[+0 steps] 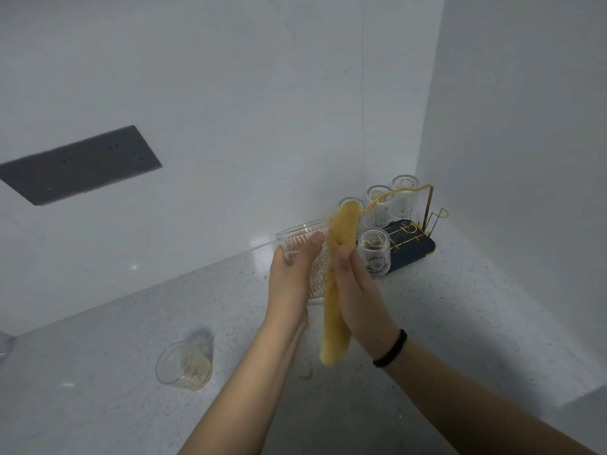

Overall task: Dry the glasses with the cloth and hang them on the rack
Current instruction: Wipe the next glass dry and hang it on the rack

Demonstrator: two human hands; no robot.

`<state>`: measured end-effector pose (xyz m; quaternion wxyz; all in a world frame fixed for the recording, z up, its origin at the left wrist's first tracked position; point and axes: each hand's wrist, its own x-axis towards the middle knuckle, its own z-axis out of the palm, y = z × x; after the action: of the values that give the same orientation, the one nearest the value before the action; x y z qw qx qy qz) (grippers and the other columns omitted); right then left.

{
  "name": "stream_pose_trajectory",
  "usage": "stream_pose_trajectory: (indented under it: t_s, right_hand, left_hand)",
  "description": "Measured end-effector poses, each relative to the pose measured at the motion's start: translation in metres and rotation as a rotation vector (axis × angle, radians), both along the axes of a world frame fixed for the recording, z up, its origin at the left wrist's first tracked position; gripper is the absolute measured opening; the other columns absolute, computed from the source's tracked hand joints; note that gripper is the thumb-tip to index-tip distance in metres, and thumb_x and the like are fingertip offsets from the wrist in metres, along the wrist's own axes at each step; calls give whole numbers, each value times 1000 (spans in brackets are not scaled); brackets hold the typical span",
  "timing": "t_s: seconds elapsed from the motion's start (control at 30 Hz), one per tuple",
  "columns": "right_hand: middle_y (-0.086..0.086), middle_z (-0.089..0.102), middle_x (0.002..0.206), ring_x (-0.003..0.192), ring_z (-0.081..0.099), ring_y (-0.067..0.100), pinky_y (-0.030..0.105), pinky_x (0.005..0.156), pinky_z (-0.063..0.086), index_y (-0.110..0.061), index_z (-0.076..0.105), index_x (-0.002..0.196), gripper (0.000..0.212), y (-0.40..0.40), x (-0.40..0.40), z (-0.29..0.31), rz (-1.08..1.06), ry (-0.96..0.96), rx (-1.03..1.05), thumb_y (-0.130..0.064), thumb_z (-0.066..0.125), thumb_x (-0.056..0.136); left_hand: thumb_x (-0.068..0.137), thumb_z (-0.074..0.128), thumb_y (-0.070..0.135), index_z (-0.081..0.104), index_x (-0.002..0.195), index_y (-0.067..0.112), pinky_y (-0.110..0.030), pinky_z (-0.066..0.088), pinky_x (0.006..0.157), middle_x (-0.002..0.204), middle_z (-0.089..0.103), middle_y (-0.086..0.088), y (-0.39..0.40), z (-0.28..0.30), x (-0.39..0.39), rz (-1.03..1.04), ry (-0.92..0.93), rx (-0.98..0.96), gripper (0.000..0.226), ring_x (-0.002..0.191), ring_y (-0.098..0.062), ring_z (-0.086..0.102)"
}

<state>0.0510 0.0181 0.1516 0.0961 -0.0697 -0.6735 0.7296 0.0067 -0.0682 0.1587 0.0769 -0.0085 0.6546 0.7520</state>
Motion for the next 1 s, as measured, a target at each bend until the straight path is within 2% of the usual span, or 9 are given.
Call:
stream_pose_trajectory:
  t_s: [0.1,0.23,0.33,0.43,0.57,0.67,0.77,0.83,1.0]
  right_hand:
    - [12,72,102,95,68,25,43,89,55,-18,68,101,54,22,-18,8,24,-241,-262,-55,29,96]
    - [5,72,105,98,68,22,45,91,53,-20,64,111,49,17,-17,5,4,-222,-344,-51,29,97]
    - [-8,65,108,101,62,9,37,98,46,-25,54,124,44,6,-9,0,-134,-85,-222,-50,29,97]
    - [1,59,111,106,56,15,33,101,42,-17,49,126,44,-4,-3,-2,-202,69,-46,-43,27,99]
    - [-2,70,99,99,64,17,39,94,49,-21,62,106,45,10,-11,4,-93,-61,-177,-46,26,99]
    - [-3,76,81,83,70,16,33,75,57,-21,70,90,51,25,-18,9,-40,-168,-346,-47,27,99]
    - [11,66,114,109,61,24,37,96,49,-18,58,121,53,11,-10,5,-56,-148,-207,-53,27,97]
    - [15,60,115,113,54,27,23,91,45,-14,53,121,46,2,0,0,-154,-68,-86,-46,28,99]
    - [-1,65,104,102,61,16,37,96,47,-16,60,111,55,2,-8,-2,-91,80,-29,-57,30,91]
  left_hand:
    - [70,71,48,78,91,20,-45,55,90,97,76,-9,1,-1,4,-113,-4,24,35,94,-26,72]
    - [71,67,64,56,110,11,-37,55,80,96,65,-5,0,3,-9,-5,88,-141,67,86,-19,66]
    - [83,53,67,47,118,-3,-40,47,75,97,54,-26,5,7,-2,65,196,-306,78,84,-36,56]
    - [77,54,67,43,132,6,-30,46,77,99,56,-1,11,8,7,7,127,-346,82,91,-17,57]
    - [72,80,51,59,110,11,-27,52,72,92,67,2,7,7,6,-54,113,-197,59,84,-14,65]
    - [67,68,62,65,112,13,-29,56,77,100,73,-2,6,1,4,-95,178,-151,67,92,-16,71]
    - [65,53,80,55,91,20,-30,47,77,93,58,2,4,-1,-5,-16,198,-278,66,90,-15,57]
    - [70,45,82,40,75,18,-27,35,59,73,40,5,4,-5,-8,19,225,-404,64,69,-14,40]
    - [69,71,68,61,94,1,-19,42,51,72,56,0,4,-3,0,-42,212,-245,72,59,-11,51]
